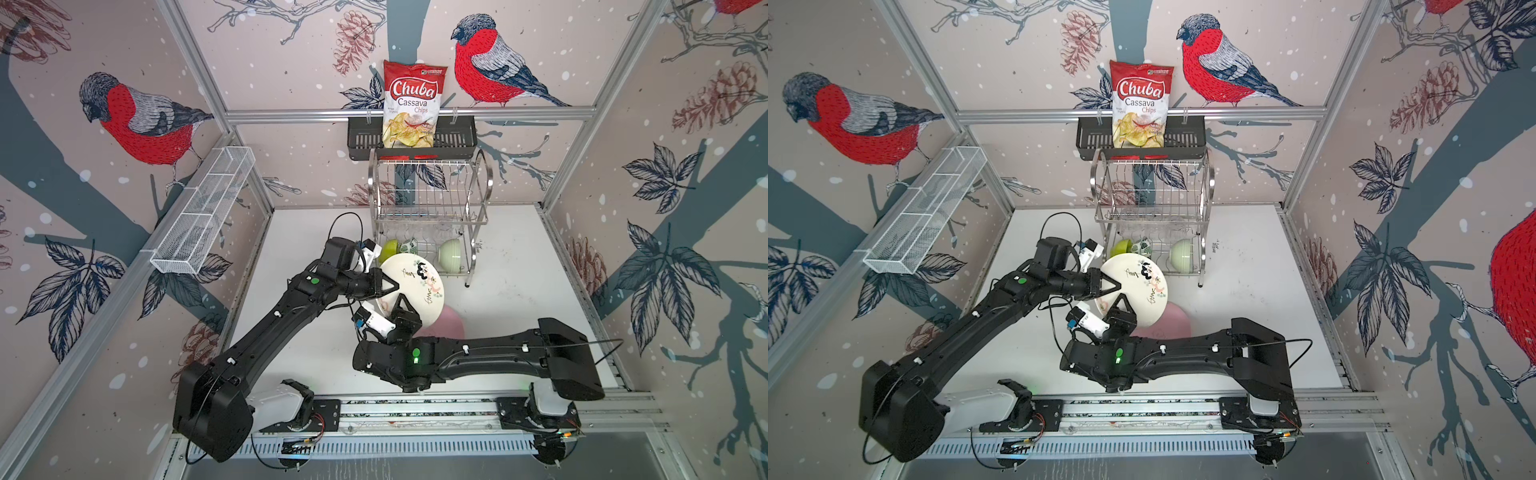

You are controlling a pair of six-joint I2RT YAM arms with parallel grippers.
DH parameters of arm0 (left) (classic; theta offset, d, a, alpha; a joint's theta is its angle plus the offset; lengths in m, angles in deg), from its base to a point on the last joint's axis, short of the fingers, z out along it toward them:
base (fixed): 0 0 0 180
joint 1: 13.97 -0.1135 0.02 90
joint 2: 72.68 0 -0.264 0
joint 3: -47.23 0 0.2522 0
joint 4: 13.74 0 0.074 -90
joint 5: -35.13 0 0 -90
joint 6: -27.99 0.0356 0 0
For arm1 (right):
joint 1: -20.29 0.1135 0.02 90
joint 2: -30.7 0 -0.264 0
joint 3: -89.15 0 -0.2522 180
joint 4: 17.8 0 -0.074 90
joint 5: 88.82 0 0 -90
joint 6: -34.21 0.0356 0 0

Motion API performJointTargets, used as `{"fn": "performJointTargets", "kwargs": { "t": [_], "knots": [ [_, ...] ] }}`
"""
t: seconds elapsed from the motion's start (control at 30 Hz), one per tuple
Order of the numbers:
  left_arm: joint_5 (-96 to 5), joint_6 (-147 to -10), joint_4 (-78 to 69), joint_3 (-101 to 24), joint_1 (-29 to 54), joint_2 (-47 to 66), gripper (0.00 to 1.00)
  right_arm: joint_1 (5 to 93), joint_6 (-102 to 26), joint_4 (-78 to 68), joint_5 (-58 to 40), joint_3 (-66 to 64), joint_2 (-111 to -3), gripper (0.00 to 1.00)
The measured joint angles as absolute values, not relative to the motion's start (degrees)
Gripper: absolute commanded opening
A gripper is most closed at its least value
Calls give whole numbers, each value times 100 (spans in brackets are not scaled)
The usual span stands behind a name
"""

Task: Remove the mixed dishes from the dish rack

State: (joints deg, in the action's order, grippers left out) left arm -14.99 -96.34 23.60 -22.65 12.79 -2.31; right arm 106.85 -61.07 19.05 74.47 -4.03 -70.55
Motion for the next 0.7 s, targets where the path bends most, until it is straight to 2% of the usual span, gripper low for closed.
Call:
{"fn": "performJointTargets", "kwargs": {
  "t": [0.17,0.37,0.53,0.7],
  "knots": [
    [-1440,-9605,2360,-2182,1283,-229,0,10694,-5722,1919,6750,-403,-6756,70],
    [-1440,-9605,2349,-2180,1286,-166,0,10692,-5230,1698,5159,-556,-6128,88],
    [-1440,-9605,2346,-2180,1286,-118,0,10480,-4756,1230,3349,-908,-5462,89],
    [-1440,-9603,2346,-2180,1286,-87,0,9789,-4048,465,1736,-1695,-4410,90]
  ]
}}
